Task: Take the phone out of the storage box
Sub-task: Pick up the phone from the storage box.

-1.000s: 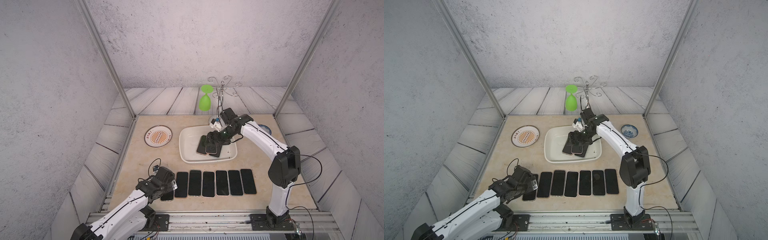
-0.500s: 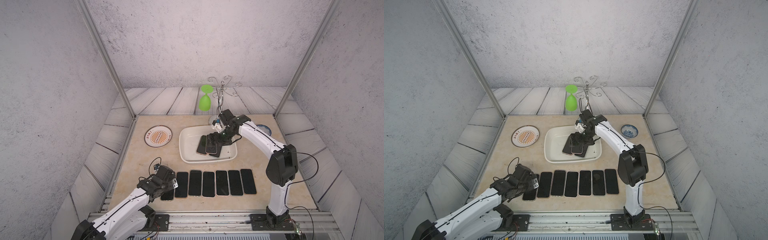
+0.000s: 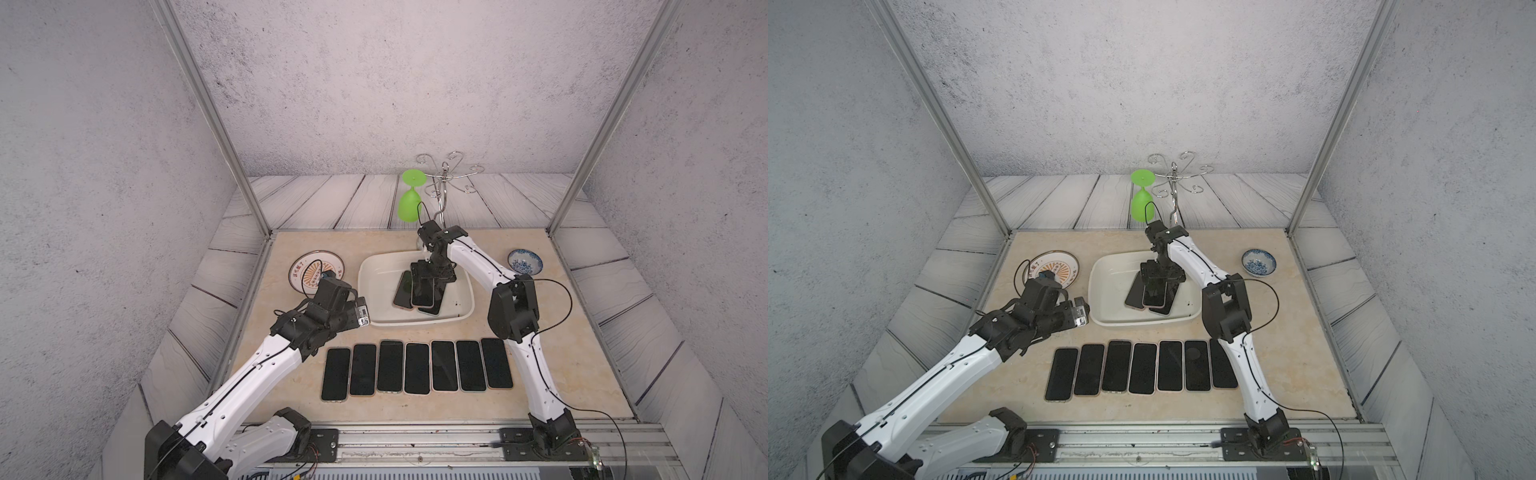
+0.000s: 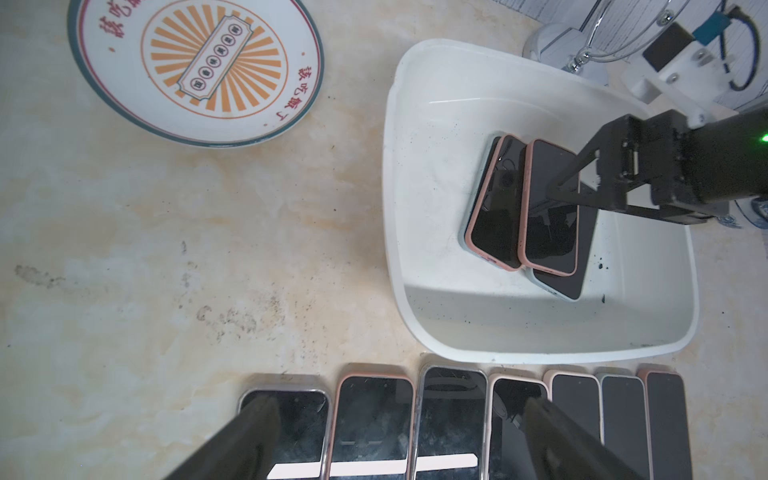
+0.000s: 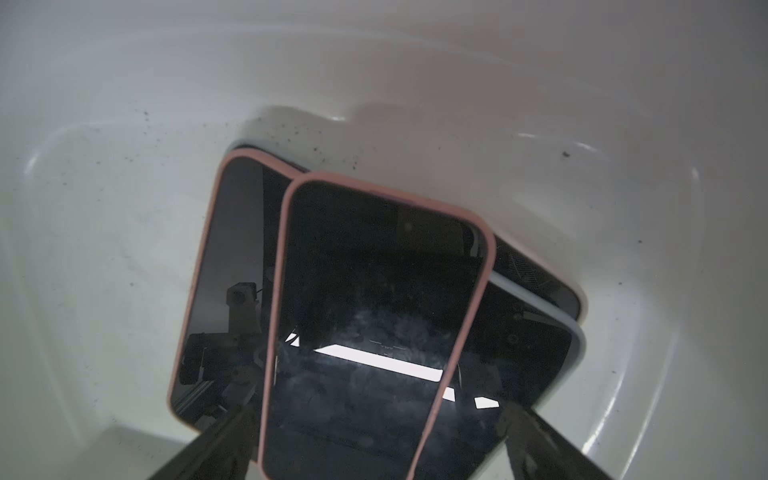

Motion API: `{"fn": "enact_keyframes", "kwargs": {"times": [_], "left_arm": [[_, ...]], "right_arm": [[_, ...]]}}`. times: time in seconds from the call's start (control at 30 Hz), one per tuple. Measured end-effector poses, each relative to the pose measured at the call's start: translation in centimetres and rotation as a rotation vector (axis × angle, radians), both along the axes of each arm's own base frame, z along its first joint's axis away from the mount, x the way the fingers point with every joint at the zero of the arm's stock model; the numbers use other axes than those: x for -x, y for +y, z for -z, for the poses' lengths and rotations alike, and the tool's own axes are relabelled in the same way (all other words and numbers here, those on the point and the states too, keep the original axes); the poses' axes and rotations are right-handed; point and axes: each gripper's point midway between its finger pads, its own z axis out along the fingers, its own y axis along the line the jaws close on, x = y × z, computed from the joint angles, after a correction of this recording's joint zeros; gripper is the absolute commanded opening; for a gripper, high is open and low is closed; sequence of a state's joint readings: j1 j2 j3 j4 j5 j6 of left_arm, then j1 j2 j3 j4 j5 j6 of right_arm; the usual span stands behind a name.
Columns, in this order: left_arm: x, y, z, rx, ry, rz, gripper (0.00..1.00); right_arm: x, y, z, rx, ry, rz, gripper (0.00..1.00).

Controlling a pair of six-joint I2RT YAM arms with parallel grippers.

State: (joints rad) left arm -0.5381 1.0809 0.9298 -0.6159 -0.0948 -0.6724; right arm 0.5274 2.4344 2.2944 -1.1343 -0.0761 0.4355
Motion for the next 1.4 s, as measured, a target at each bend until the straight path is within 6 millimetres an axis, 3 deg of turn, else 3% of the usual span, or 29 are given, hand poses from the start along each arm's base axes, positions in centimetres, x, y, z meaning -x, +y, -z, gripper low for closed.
{"fn": "enact_keyframes", "kwargs": {"times": [0.33, 0.5, 0.6, 0.73, 0.97, 1.1, 1.23, 1.3, 1.4], "left_arm": [[-0.4, 0.0, 0.3, 0.025, 0.003, 0.046, 0.98], [-0.1, 0.7, 0.6, 0.044, 0.009, 0.041, 0.98], [0.0, 0.8, 0.4, 0.055, 0.005, 0.043, 0.98], [0.1, 0.9, 0.4, 0.066, 0.007, 0.049, 0.98], [0.3, 1.0, 1.0, 0.075, 0.022, 0.055, 0.98], [0.2, 0.2, 0.9, 0.11, 0.003, 0.09, 0.98], [0.0, -2.0, 0.7, 0.217, -0.055, 0.175, 0.98], [-0.3, -3.3, 0.5, 0.282, -0.083, 0.219, 0.98], [-1.2, -5.5, -0.5, 0.391, -0.123, 0.281, 0.99]], "right_arm": [[-0.5, 1.2, 0.1, 0.032, -0.044, 0.022, 0.99], [-1.1, 1.0, 2.1, 0.09, -0.05, 0.024, 0.99], [-1.4, 0.7, 2.1, 0.116, -0.068, 0.028, 0.98], [-1.6, 0.7, 2.3, 0.124, -0.075, 0.024, 0.85], [-1.7, 0.7, 2.1, 0.12, -0.078, 0.022, 0.43], [-1.6, 0.9, 1.8, 0.113, -0.076, 0.011, 0.34], [-0.4, 0.8, 0.5, 0.082, -0.06, -0.014, 0.32], [0.2, 1.0, -1.4, 0.047, -0.068, -0.03, 0.32], [0.9, 1.3, -6.1, -0.022, -0.124, -0.057, 0.31]]}}
